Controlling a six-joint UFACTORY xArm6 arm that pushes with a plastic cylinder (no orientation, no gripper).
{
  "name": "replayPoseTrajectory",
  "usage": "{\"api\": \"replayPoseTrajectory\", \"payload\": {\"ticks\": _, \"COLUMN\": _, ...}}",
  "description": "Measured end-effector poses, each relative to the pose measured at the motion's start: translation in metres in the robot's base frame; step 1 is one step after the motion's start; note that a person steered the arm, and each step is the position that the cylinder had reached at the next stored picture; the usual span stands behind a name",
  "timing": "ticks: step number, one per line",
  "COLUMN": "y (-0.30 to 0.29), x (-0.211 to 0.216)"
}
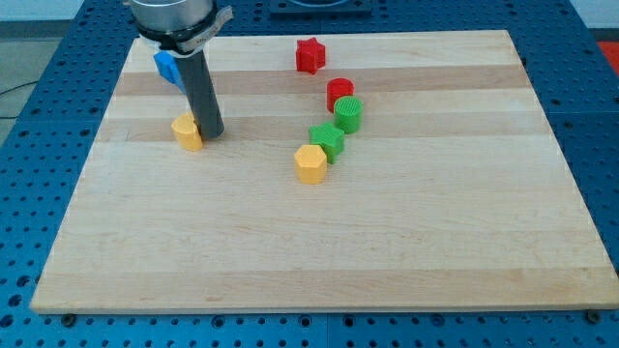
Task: Push the green circle to the right of the red circle
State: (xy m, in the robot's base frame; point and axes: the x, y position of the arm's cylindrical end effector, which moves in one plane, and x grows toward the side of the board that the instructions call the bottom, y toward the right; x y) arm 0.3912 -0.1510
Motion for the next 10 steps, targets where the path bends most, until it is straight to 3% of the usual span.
{"api": "replayPoseTrajectory", "payload": {"ticks": 3, "y": -0.037, "x": -0.02}}
{"api": "replayPoseTrajectory", "payload": {"ticks": 4, "y": -0.014, "x": -0.051}}
{"api": "replayPoseTrajectory", "payload": {"ticks": 6, "y": 0.122, "x": -0.015}}
{"api": "replayPoseTrajectory", "payload": {"ticks": 7, "y": 0.194, "x": -0.022}}
{"api": "replayPoseTrajectory", "payload": {"ticks": 8, "y": 0.229, "x": -0.022}}
{"api": "replayPoseTrajectory", "payload": {"ticks": 10, "y": 0.222, "x": 0.007}}
